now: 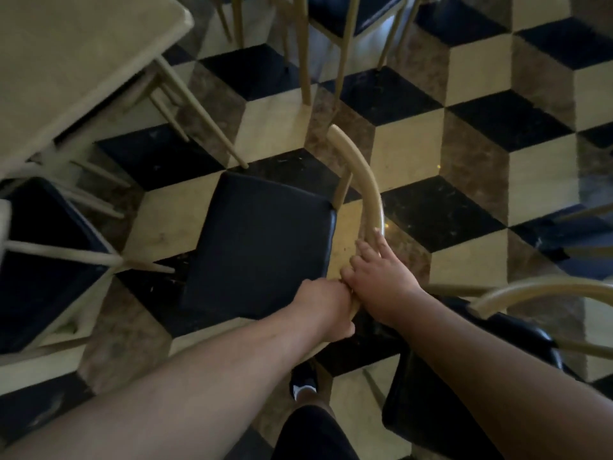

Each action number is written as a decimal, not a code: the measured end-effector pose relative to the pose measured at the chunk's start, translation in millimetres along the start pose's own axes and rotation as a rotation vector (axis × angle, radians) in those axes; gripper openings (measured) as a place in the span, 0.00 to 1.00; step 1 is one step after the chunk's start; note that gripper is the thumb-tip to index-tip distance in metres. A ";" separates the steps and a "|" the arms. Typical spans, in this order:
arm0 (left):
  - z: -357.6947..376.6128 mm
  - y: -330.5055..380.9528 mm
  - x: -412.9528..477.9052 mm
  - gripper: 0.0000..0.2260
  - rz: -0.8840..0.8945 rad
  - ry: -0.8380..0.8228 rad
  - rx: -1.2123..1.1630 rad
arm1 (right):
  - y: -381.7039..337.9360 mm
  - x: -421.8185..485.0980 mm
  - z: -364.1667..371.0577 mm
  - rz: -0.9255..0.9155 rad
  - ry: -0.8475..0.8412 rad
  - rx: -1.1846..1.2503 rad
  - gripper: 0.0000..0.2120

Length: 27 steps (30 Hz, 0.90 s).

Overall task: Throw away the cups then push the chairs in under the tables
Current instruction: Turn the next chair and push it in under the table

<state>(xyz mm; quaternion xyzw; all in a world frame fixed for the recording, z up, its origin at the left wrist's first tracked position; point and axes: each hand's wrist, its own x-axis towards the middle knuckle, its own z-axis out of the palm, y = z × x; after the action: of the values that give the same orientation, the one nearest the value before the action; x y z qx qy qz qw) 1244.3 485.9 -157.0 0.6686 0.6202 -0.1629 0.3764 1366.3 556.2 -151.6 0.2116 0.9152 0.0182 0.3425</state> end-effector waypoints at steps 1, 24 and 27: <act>-0.7 -13.8 -6.0 0.17 -0.013 0.013 -0.010 | -5.6 8.8 -7.1 -0.005 0.012 -0.007 0.26; -9.8 -421.6 -141.6 0.13 -0.275 0.392 -0.124 | -183.0 289.6 -246.8 -0.230 0.061 0.101 0.12; -25.9 -449.3 -140.0 0.13 -0.310 0.424 -0.118 | -183.0 317.8 -269.3 -0.248 0.058 0.097 0.11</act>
<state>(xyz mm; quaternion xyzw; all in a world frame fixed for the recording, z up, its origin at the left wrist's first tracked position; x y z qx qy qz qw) 785.2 381.5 -179.4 0.5618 0.7885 -0.0384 0.2473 912.0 546.9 -175.1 0.1124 0.9437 -0.0622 0.3049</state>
